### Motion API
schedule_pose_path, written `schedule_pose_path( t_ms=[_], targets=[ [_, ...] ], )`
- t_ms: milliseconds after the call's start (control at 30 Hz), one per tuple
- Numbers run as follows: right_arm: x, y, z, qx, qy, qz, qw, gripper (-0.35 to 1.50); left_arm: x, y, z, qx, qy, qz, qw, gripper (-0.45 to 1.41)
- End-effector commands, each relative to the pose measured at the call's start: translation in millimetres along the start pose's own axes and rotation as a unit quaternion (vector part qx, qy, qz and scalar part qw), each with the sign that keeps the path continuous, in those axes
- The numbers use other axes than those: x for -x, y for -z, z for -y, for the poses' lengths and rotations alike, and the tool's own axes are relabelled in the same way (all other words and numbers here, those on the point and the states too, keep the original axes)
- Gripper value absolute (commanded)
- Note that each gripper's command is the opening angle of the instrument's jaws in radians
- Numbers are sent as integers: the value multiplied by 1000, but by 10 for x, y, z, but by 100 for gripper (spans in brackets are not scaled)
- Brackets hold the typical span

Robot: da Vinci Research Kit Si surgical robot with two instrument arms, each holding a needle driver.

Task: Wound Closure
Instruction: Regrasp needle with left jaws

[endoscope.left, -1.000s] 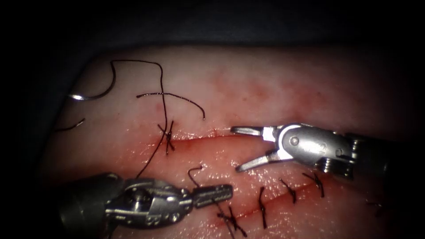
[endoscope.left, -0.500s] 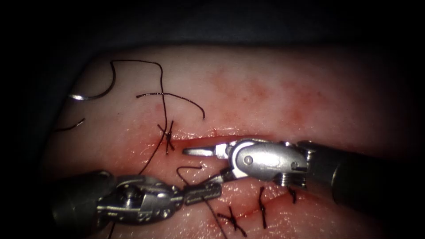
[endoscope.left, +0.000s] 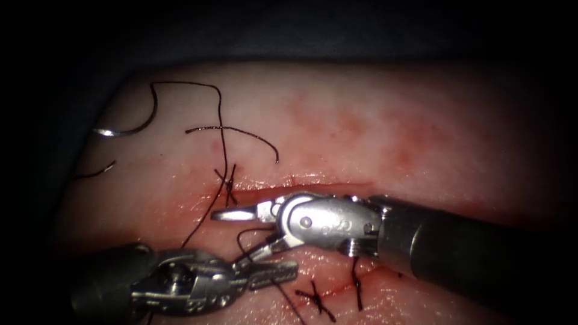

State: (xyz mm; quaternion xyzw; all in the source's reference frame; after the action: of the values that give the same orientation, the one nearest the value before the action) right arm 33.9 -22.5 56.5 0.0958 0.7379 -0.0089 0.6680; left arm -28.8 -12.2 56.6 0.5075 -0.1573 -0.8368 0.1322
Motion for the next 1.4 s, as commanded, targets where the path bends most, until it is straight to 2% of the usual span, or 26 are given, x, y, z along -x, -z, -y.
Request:
schedule_pose_path(
  t_ms=[33, 67, 100, 133, 200, 233, 267, 300, 467, 533, 567, 633, 767, 833, 967, 1167, 1267, 1400],
  targets=[
    [3, -11, -8, -10, -1, -3, 1000, 42, 1, -7, 4, 0, -1, -1, 1000, -45],
    [3, -11, -8, -22, -11, 3, 1000, -2, 1, -7, 4, 0, -1, -1, 1000, -45],
    [4, -11, -8, -39, -19, 13, 999, -35, 2, -6, 4, 0, -1, -1, 1000, -45],
    [5, -12, -9, -60, -18, 29, 998, -35, 2, -6, 4, 0, -1, -1, 1000, -45],
    [7, -12, -10, -71, -17, 47, 996, -35, 2, -4, 4, 1, -2, -1, 1000, -45],
    [9, -11, -11, -69, -17, 50, 996, -35, 1, -4, 3, 1, -2, -1, 1000, -38],
    [10, -10, -13, -68, -21, 53, 996, -35, 1, -3, 3, 1, -2, -1, 1000, -15],
    [14, -5, -17, -58, -21, 62, 996, -35, 0, -1, 2, 1, -3, -1, 1000, 22],
    [25, 8, -32, -41, -28, 86, 995, -35, -2, 0, 1, -5, -5, -4, 1000, 58],
    [30, 14, -39, -36, -32, 91, 995, -35, -4, -2, 3, -19, 7, -9, 1000, 81],
    [34, 19, -45, -26, -34, 99, 994, -35, -6, -6, 4, -32, 12, -10, 999, 106],
    [38, 24, -51, -19, -38, 105, 994, -35, -7, -10, 4, -41, 19, -4, 999, 118],
    [44, 34, -66, -5, -46, 116, 992, -35, -6, -17, -1, -57, 29, -5, 998, 111],
    [52, 43, -82, 3, -54, 121, 991, -35, 0, -26, -7, -60, 31, 1, 998, 95],
    [56, 51, -89, 5, -61, 123, 991, -35, 12, -30, -13, -62, 10, 4, 998, 86],
    [65, 55, -94, 9, -77, 126, 989, -35, 22, -42, -35, -39, -16, 14, 999, 71],
    [66, 55, -96, 10, -81, 126, 989, -35, 14, -50, -52, -19, -45, 7, 999, 44],
    [66, 54, -99, 10, -82, 126, 989, -35, 7, -55, -60, -10, -57, -8, 998, 34]
  ],
)
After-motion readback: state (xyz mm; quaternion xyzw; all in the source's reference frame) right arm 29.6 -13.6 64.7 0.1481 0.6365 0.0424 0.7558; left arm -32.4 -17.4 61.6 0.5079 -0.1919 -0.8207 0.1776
